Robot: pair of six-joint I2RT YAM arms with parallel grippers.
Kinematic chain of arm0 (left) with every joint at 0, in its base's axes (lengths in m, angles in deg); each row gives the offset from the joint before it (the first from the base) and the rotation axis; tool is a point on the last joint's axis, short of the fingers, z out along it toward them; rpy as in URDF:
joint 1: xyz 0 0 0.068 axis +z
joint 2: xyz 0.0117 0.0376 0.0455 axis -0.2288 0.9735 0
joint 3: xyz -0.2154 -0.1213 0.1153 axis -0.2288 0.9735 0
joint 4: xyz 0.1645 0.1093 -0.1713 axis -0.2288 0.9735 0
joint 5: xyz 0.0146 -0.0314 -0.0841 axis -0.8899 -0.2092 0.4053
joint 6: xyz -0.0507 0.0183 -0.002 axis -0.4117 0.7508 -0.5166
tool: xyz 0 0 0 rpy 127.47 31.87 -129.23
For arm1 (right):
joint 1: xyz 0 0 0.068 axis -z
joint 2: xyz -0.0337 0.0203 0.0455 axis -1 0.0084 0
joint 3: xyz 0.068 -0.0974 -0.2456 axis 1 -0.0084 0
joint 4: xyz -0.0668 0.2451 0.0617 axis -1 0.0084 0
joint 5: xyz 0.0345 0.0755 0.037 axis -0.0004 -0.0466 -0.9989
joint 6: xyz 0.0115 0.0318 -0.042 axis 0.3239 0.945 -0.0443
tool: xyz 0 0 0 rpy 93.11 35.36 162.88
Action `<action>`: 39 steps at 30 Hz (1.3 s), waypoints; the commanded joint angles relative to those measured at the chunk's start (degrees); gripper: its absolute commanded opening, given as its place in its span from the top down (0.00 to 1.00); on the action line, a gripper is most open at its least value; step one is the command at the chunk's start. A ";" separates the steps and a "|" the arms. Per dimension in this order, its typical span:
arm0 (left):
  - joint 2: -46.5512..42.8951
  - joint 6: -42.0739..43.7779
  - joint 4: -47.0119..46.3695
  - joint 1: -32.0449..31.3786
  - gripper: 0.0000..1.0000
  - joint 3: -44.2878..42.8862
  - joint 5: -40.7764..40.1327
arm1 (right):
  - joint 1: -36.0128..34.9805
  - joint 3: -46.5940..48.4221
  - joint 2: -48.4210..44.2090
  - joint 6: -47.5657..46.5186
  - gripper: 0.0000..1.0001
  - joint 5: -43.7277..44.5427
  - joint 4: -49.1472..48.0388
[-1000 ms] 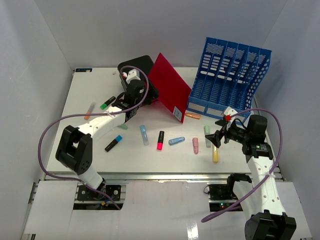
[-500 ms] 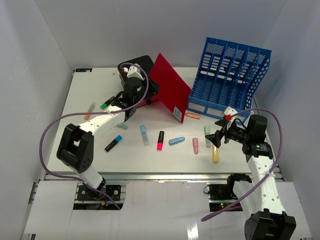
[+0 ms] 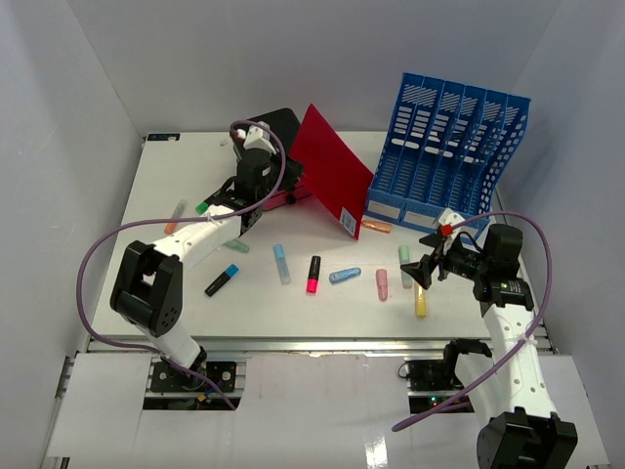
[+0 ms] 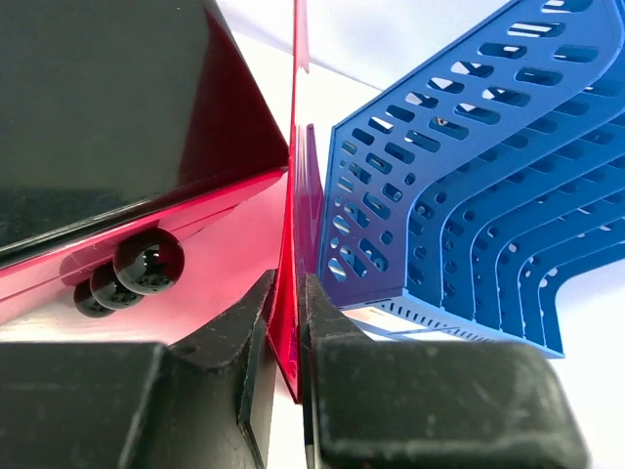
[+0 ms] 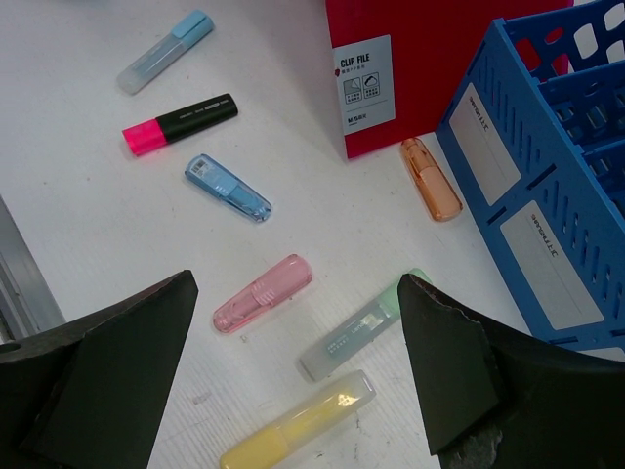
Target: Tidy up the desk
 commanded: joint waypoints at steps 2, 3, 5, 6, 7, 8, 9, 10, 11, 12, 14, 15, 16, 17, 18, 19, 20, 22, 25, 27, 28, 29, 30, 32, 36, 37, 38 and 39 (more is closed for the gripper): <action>-1.82 1.19 -0.85 0.02 0.91 -2.27 3.94 | 0.35 0.27 -0.51 -1.09 0.10 -3.96 1.17; -1.97 1.29 -0.66 0.07 0.94 -2.66 5.10 | 0.35 0.37 -0.61 -1.57 0.10 -4.55 1.66; -2.23 1.25 0.36 -0.01 0.99 -3.99 5.77 | 0.35 0.24 -0.96 -1.91 0.10 -6.16 1.89; -2.30 1.17 1.22 0.04 1.00 -4.84 6.20 | 0.35 0.21 -1.06 -1.82 0.10 -6.97 1.90; -2.53 1.13 1.84 0.08 1.00 -6.06 6.51 | 0.35 0.26 -1.06 -1.36 0.10 -7.64 1.63; -2.89 1.06 2.50 0.08 1.00 -7.39 6.78 | 0.35 0.52 -0.97 -0.10 0.10 -8.00 1.01; -3.26 0.92 3.14 0.08 1.00 -8.41 6.94 | 0.33 0.99 -0.73 1.60 0.10 -8.05 0.23; -3.65 0.63 4.01 0.08 1.00 -9.19 6.94 | 0.19 1.81 -0.01 2.67 0.09 -7.90 0.08; -4.05 0.26 4.71 0.08 1.00 -9.92 6.93 | 0.02 2.93 0.74 4.12 0.09 -7.46 -0.11; -4.47 -0.30 5.00 0.08 1.00 -10.53 6.88 | -0.22 4.76 1.54 6.46 0.08 -6.29 -0.39; -5.29 -1.44 5.66 0.02 1.00 -11.53 6.97 | -1.27 8.07 3.48 8.83 0.06 -4.43 0.45; -5.83 -2.09 6.00 0.07 1.00 -11.99 7.22 | -2.62 10.18 4.83 9.30 0.05 -2.76 1.49; -6.35 -2.56 6.38 0.03 1.00 -12.37 7.31 | -5.38 11.40 5.73 9.77 0.05 -0.23 1.77; -6.83 -3.05 6.75 -0.02 1.00 -12.71 7.37 | -8.08 12.63 6.48 10.22 0.05 2.95 1.99; -7.21 -3.61 7.13 -0.07 1.00 -12.94 7.32 | -10.61 13.85 6.81 10.59 0.05 7.98 1.99; -7.59 -4.13 7.69 -0.13 1.00 -13.19 6.98 | -13.34 14.88 7.14 10.96 0.06 12.56 1.90; -7.99 -4.57 8.56 -0.21 1.00 -13.47 6.15 | -16.40 15.59 7.46 11.32 0.08 16.38 1.67; -9.00 -5.69 10.11 -0.41 1.00 -13.84 4.50 | -22.52 17.91 8.68 13.26 0.10 22.20 1.53; -10.23 -7.76 12.78 -0.51 1.00 -14.45 2.29 | -26.03 24.68 13.81 15.72 0.10 24.22 4.20; -10.71 -9.21 14.32 -0.47 1.00 -14.71 2.17 | -28.00 29.26 17.40 15.02 0.10 25.71 5.66; -10.96 -9.94 14.89 -0.49 1.00 -14.80 2.13 | -28.86 31.14 18.88 14.93 0.10 26.77 5.71; -11.22 -10.55 15.35 -0.54 1.00 -14.85 2.02 | -29.52 32.52 20.00 15.22 0.10 28.03 5.51; -11.48 -10.99 15.79 -0.62 1.00 -14.85 1.94 | -29.97 33.85 21.15 15.14 0.10 28.49 5.51; -11.94 -12.35 16.96 -0.62 1.00 -15.11 1.61 | -32.23 36.89 23.62 15.85 0.10 32.23 4.35; -11.57 -13.92 20.04 -0.54 1.00 -17.32 0.57 | -38.65 42.05 28.70 15.94 0.10 41.04 2.37; -11.32 -14.33 20.51 -0.55 1.00 -17.97 0.36 | -40.65 43.56 29.82 15.59 0.10 43.14 1.67; -10.98 -14.68 21.08 -0.61 1.00 -18.21 0.35 | -42.37 44.83 30.40 15.24 0.10 45.26 1.04; -10.61 -14.88 21.57 -0.62 1.00 -18.57 0.39 | -43.83 46.11 31.69 14.78 0.10 47.13 0.66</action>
